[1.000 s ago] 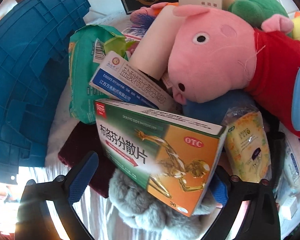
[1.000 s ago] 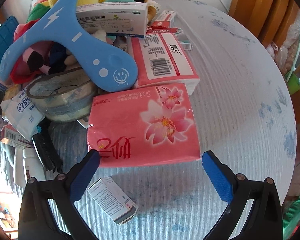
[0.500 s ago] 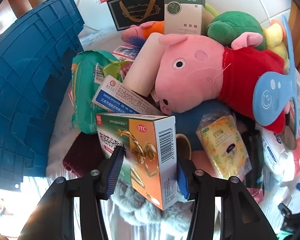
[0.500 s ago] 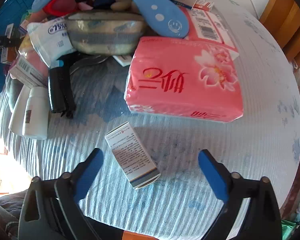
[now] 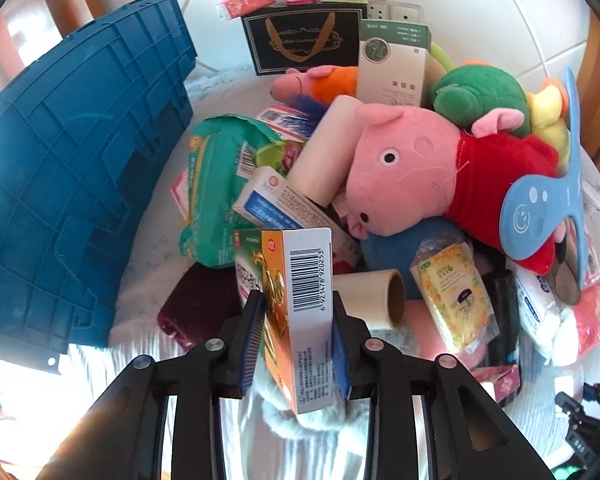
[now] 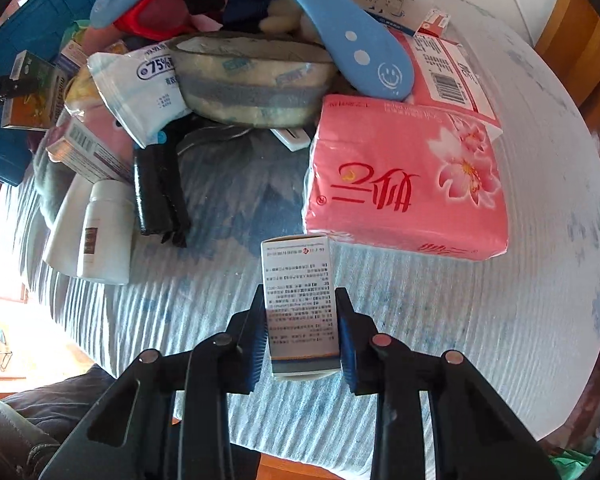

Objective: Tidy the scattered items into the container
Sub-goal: 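Grasp the green-orange medicine box with the left tool while the right tool grasps the small white box, then carry both medicine boxes over the blue crate and release them inside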

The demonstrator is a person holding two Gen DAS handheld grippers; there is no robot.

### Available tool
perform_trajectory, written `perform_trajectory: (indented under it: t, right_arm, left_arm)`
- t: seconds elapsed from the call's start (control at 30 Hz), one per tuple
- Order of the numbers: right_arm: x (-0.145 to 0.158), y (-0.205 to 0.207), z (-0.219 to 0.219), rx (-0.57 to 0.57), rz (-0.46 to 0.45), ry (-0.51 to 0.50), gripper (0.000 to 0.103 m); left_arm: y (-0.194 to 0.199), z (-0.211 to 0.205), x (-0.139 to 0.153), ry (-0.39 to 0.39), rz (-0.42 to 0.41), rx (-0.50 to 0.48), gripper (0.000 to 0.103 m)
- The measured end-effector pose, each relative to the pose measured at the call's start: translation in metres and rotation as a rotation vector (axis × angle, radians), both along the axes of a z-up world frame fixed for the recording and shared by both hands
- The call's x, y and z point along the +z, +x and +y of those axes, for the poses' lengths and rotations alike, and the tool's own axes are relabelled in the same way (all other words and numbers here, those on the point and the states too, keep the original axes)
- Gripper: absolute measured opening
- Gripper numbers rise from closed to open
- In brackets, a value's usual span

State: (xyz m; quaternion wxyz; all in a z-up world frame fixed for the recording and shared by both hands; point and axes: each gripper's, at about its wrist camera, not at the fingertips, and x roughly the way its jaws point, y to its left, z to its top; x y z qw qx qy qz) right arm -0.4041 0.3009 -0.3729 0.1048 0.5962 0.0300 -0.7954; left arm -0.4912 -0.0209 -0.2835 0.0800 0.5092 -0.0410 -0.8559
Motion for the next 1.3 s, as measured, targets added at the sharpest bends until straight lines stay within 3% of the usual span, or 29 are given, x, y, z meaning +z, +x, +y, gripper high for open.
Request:
perform_trajectory:
  t: [0.27, 0.4, 0.7, 0.77, 1.3]
  right_arm:
    - [0.021, 0.000, 0.008, -0.007, 0.035, -0.026, 0.030]
    - [0.029, 0.021, 0.012, -0.007, 0.053, -0.035, 0.030]
    - [0.054, 0.011, 0.013, -0.012, 0.113, -0.048, 0.030]
    - [0.058, 0.003, -0.010, -0.020, 0.126, -0.050, 0.030]
    - [0.156, -0.010, -0.031, -0.062, 0.292, -0.077, 0.030]
  left_arm:
    - [0.014, -0.021, 0.016, 0.001, 0.026, 0.025, 0.018]
    - [0.020, -0.028, 0.023, 0.003, 0.034, 0.034, 0.018]
    - [0.028, -0.031, 0.048, 0.014, 0.074, 0.026, 0.018]
    - [0.030, -0.031, 0.054, 0.017, 0.084, 0.023, 0.018]
    - [0.039, -0.026, 0.099, 0.051, 0.147, -0.045, 0.018]
